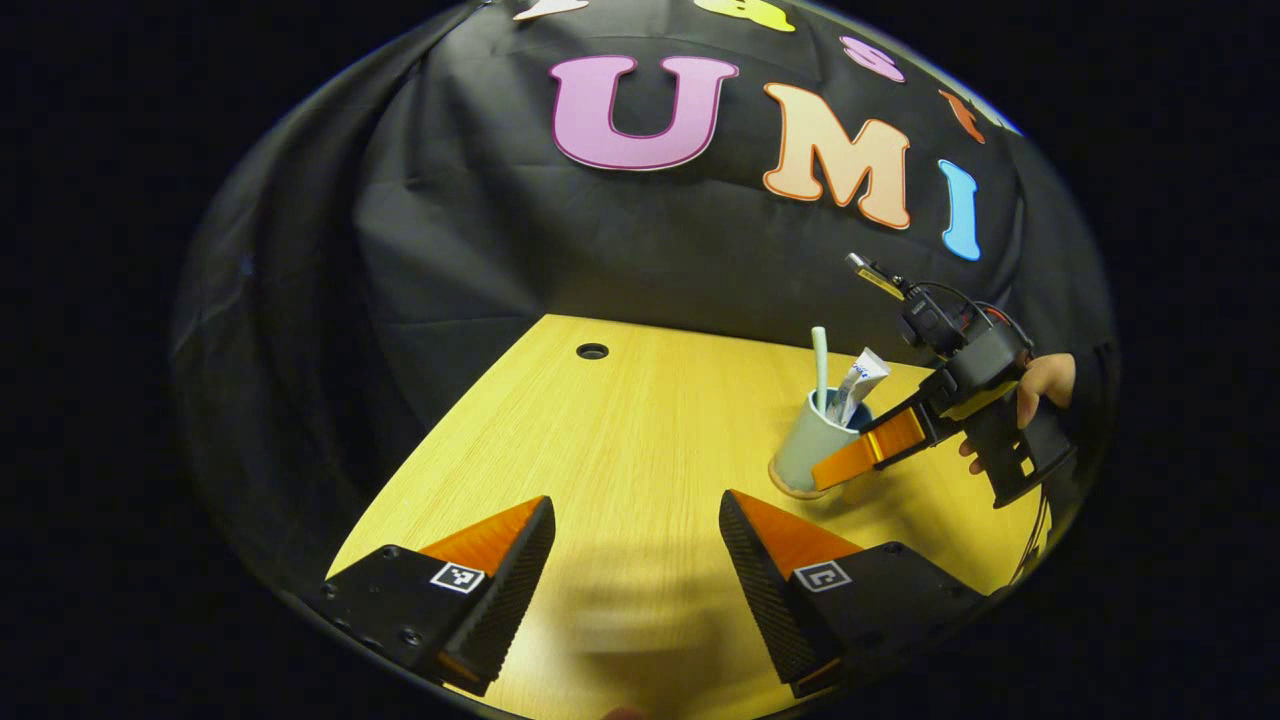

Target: Put the toothbrush and toothpaste on the desktop into the cup, then pick up the cup and place it on the coaster on the desktop.

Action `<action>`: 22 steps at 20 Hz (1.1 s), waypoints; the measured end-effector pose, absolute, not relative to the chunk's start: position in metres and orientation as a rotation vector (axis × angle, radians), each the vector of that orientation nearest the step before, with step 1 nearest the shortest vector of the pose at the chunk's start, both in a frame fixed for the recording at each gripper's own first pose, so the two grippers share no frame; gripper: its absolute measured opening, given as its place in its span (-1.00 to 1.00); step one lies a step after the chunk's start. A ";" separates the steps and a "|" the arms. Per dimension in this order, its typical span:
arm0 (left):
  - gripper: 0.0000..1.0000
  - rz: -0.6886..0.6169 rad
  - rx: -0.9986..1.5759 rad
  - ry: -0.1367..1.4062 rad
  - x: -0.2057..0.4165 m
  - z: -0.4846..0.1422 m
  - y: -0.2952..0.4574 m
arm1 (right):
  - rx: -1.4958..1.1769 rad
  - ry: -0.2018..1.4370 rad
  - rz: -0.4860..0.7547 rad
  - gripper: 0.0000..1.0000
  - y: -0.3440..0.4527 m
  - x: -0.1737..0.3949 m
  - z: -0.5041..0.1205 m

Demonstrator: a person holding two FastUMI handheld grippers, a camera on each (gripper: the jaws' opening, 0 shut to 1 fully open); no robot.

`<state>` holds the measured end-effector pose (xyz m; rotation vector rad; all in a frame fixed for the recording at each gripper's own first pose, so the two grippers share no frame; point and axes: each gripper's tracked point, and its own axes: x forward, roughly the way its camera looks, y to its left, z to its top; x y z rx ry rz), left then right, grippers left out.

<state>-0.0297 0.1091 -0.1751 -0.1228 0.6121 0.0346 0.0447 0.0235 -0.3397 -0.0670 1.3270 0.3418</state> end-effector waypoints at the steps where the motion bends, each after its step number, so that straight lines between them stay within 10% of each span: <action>1: 0.91 0.026 -0.124 0.604 -0.025 -0.173 0.104 | -0.088 1.284 0.344 0.99 0.020 0.047 -0.333; 22: 0.89 -0.021 -0.137 0.254 0.017 -0.029 -0.025 | 0.004 0.273 0.187 0.98 -0.099 0.035 -0.075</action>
